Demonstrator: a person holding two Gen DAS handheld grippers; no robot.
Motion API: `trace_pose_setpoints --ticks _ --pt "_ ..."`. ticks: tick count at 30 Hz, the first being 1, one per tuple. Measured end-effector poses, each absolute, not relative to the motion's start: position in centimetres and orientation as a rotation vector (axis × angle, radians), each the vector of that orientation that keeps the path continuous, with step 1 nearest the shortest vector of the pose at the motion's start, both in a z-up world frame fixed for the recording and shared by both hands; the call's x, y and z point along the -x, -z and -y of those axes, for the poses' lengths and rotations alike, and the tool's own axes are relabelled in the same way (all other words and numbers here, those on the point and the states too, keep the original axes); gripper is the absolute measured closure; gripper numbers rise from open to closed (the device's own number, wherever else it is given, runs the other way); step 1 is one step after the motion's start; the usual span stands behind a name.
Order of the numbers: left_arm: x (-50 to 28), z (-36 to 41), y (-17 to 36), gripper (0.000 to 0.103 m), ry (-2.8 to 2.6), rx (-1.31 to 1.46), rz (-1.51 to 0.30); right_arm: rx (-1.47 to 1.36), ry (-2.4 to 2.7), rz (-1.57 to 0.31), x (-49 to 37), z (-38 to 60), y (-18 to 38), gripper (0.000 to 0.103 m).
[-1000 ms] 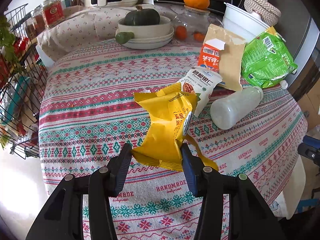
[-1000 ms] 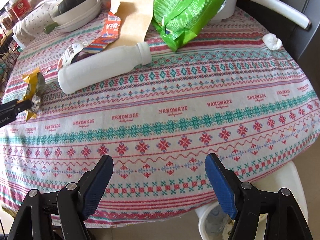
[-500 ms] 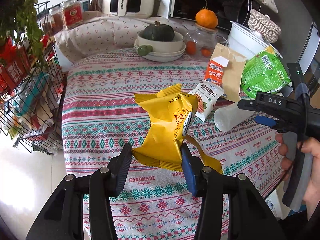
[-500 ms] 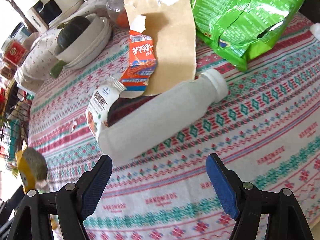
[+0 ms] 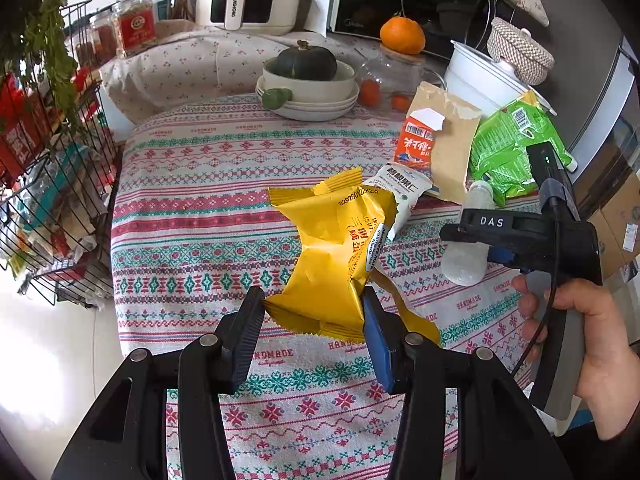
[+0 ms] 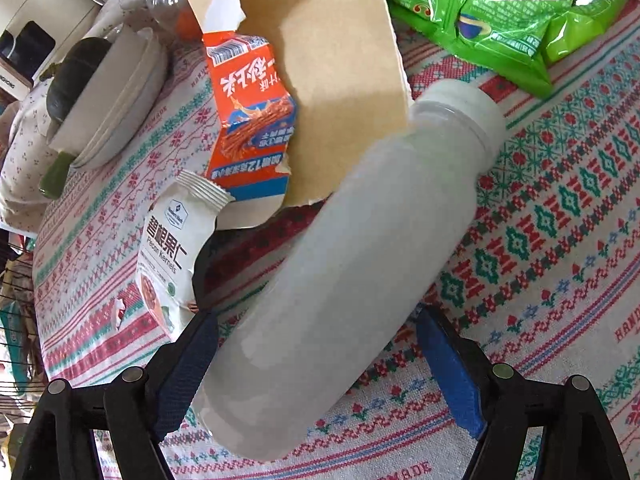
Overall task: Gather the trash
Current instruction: 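Grasp the clear plastic bottle with the right tool while the left holds the wrapper, then carry the wrapper and the clear bottle to the white bin with both tools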
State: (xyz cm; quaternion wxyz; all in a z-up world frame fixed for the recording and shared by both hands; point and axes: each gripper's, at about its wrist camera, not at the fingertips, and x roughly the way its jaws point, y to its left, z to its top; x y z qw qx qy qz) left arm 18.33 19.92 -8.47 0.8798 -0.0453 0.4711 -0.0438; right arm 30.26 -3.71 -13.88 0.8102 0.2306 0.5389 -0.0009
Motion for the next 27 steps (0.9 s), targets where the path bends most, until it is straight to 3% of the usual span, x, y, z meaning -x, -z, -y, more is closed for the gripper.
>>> trace_pose_setpoints --ticks 2,4,7,27 --pt "-18.3 -19.5 8.5 0.052 0.103 0.098 -0.986 -0.445 0.0 -1.167 -29.9 3.5 13.9 0.024" --pt "-18.1 -19.1 8.4 0.052 0.115 0.1 -0.988 -0.411 -0.009 -1.178 -29.3 3.7 13.8 0.037" --pt "-17.8 -18.3 8.1 0.052 0.137 0.101 -0.984 -0.377 -0.042 -1.21 -28.1 4.6 13.8 0.043" --pt "-14.8 -9.1 6.4 0.052 0.321 0.04 -0.971 -0.182 -0.133 -1.206 -19.9 14.0 11.7 0.05"
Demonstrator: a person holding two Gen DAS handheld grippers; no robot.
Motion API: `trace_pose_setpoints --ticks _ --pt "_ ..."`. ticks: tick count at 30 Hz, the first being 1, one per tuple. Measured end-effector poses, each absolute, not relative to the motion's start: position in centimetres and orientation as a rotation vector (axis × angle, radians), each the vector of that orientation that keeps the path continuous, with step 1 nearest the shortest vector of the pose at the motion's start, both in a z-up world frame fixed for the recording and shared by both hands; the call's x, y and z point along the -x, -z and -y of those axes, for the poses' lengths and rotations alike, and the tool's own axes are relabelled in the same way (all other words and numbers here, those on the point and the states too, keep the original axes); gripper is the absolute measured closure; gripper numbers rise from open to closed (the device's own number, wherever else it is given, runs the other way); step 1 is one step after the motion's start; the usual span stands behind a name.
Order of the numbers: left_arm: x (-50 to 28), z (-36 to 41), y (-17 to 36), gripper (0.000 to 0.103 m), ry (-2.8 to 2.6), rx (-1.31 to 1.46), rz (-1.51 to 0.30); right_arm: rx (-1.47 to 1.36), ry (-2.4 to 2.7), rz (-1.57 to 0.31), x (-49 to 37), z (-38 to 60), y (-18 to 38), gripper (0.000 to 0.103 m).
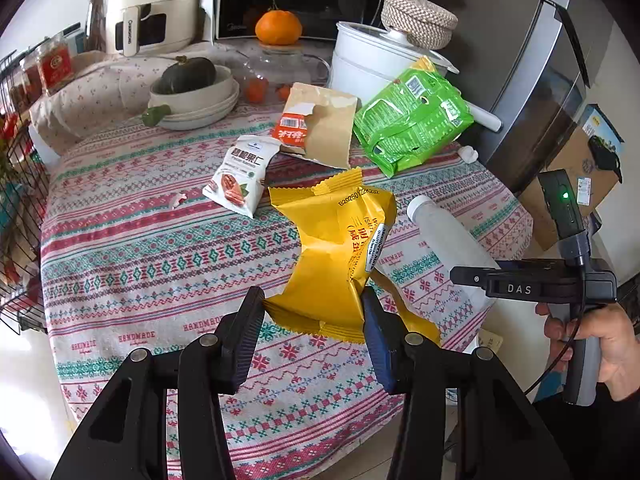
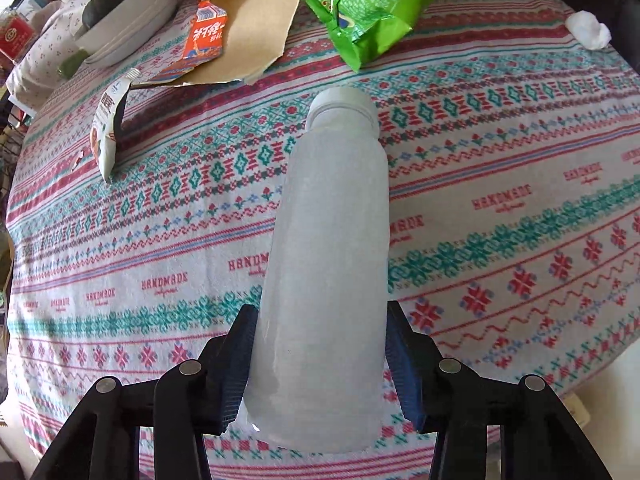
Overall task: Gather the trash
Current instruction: 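Carry the wrapper and the clear bottle to the white bin with both tools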
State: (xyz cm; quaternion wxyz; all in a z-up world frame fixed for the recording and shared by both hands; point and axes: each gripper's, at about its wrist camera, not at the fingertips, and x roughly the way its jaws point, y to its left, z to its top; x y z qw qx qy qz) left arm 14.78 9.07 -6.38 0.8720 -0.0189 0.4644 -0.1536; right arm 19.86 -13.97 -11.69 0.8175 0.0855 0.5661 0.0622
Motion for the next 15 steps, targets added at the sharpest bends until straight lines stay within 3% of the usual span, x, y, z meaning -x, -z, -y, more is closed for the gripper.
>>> trace_pose_setpoints --ticks 15 --pt "-14.0 -2.5 6.3 0.052 0.421 -0.023 -0.979 -0.208 -0.166 -1.149 -14.8 20.7 8.2 0.051"
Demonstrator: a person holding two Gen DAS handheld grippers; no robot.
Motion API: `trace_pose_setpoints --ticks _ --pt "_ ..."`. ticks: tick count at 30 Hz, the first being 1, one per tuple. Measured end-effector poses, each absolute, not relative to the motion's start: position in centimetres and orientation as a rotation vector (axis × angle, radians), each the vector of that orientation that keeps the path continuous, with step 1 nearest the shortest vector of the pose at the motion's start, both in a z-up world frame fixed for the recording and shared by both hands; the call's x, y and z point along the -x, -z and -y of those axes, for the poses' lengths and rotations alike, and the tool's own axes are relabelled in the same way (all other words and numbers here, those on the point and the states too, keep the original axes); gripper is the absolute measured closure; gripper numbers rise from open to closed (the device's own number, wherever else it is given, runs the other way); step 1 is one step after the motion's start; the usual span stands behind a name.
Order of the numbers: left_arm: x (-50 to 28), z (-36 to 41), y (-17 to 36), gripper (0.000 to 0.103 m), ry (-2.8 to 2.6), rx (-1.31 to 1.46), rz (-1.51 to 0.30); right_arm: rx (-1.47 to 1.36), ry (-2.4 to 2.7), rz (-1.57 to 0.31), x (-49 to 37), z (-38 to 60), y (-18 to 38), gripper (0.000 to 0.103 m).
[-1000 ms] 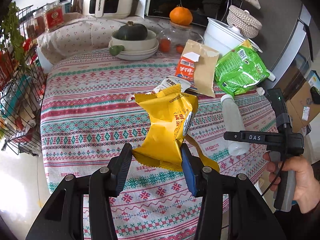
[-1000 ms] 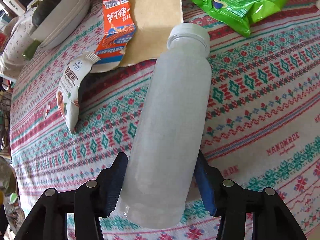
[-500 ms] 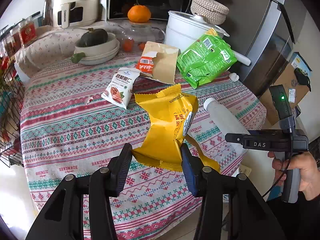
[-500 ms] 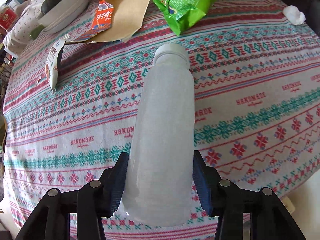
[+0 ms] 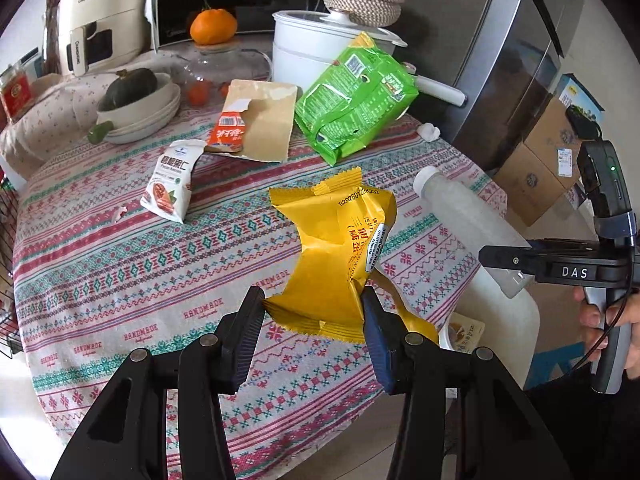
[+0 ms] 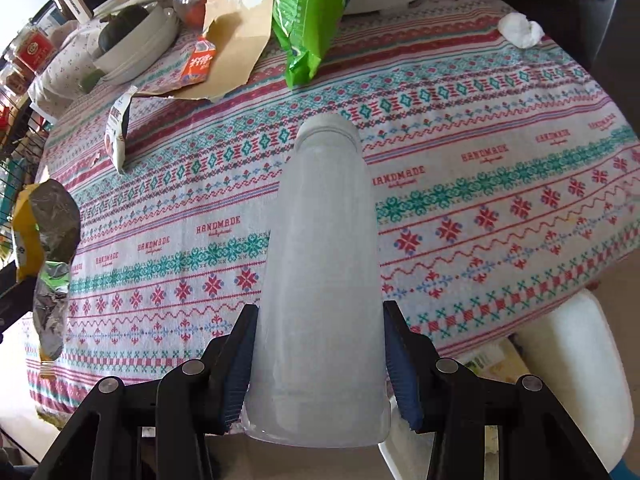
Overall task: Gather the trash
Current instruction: 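Carry the wrapper and the clear bottle to the white bin with both tools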
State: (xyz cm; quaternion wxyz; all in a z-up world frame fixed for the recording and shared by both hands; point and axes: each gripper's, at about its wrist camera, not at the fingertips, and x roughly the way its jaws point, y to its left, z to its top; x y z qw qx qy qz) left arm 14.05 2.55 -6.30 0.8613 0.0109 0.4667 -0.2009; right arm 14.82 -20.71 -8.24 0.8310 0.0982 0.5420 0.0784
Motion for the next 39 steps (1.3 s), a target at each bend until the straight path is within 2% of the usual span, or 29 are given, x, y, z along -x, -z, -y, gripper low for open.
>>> trace_pose_setpoints --ticks 12,20,39 --pt "-12.0 4.4 6.1 0.052 0.561 -0.096 -0.975 -0.26 -0.168 -1.063 -10.7 24.9 6.0 0.051" --pt "-9.8 10.7 8.1 0.052 0.682 -0.183 -1.004 -0.284 -0.135 -1.029 -6.9 28.8 5.6 0.051" --pt "-6.3 22.0 15.5 0.051 0.859 -0.379 -1.033 -0.371 0.068 -1.154 -0.1 36.8 11.1 0.051"
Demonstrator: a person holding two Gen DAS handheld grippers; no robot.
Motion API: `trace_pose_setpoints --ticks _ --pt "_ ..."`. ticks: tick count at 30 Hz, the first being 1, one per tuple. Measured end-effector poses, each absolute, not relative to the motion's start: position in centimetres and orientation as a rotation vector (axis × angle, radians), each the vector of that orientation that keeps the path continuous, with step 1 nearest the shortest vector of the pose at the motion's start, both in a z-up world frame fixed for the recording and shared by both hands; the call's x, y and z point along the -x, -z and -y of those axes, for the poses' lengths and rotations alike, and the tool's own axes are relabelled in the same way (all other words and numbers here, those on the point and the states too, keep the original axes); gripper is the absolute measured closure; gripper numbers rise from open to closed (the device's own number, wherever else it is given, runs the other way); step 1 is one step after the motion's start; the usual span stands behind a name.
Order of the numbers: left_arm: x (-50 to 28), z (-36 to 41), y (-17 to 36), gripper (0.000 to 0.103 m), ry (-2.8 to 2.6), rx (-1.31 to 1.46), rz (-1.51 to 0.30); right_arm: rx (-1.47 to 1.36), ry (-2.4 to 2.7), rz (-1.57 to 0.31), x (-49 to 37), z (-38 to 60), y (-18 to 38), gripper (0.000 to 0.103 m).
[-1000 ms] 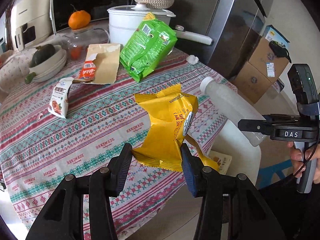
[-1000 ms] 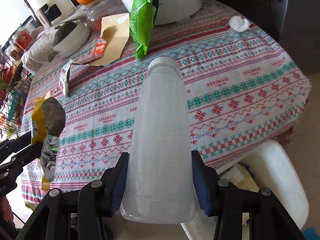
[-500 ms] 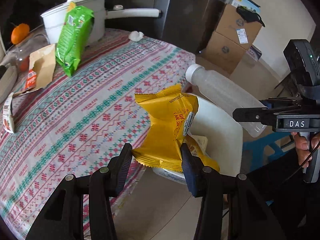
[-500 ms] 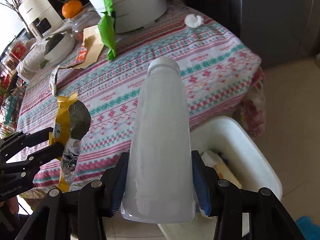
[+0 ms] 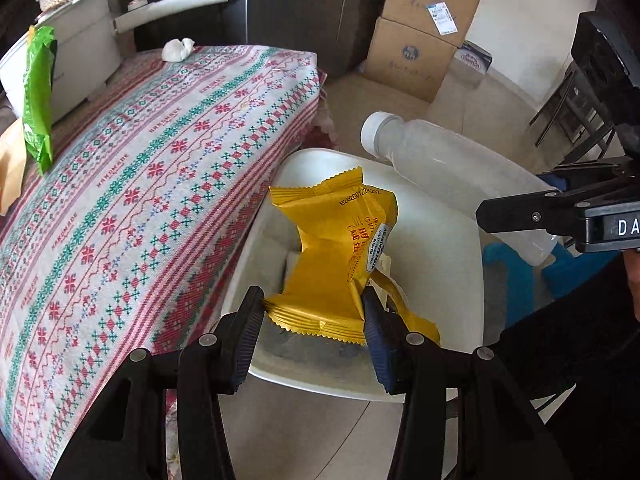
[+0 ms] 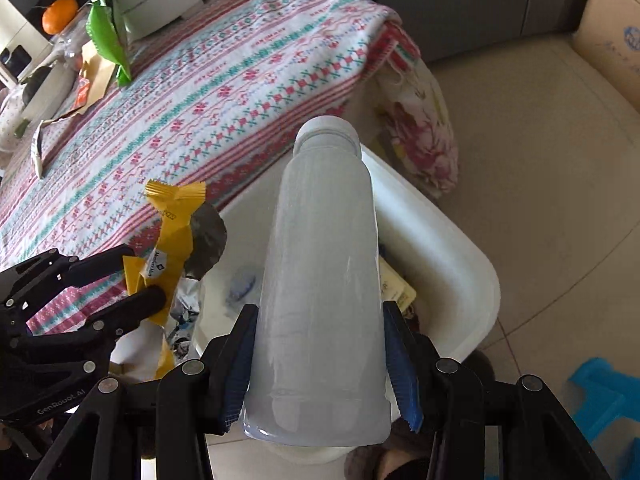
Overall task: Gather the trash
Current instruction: 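Carry the wrapper and the clear bottle to the white bin with both tools, then open the left tool over the bin while the right lowers and releases the clear bottle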
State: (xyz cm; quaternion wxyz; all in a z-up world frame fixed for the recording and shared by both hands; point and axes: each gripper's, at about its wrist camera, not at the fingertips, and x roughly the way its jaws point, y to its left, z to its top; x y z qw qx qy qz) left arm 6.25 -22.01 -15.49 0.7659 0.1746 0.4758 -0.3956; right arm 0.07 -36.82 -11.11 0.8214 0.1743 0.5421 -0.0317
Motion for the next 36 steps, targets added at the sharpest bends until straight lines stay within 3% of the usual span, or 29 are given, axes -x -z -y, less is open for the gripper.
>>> trace_pose_setpoints --ticks 4,9,14,36 --pt "-6.5 22.4 15.7 0.045 0.837 -0.393 -1.04 -0.372 0.104 -1.162 0.3 37.8 11.5 0.051" --pt "-7.0 21.7 15.5 0.026 0.785 -0.4 -1.052 -0.387 0.124 -1.181 0.5 38.8 12.1 0.051" --pt "-7.1 20.3 14.5 0.018 0.74 -0.402 -1.037 -0.393 0.13 -1.191 0.6 39.4 12.4 0.051" --pt "-8.1 11.1 11.1 0.01 0.59 -0.265 -1.031 -0.285 0.118 -1.314 -2.7 35.6 15.6 0.051"
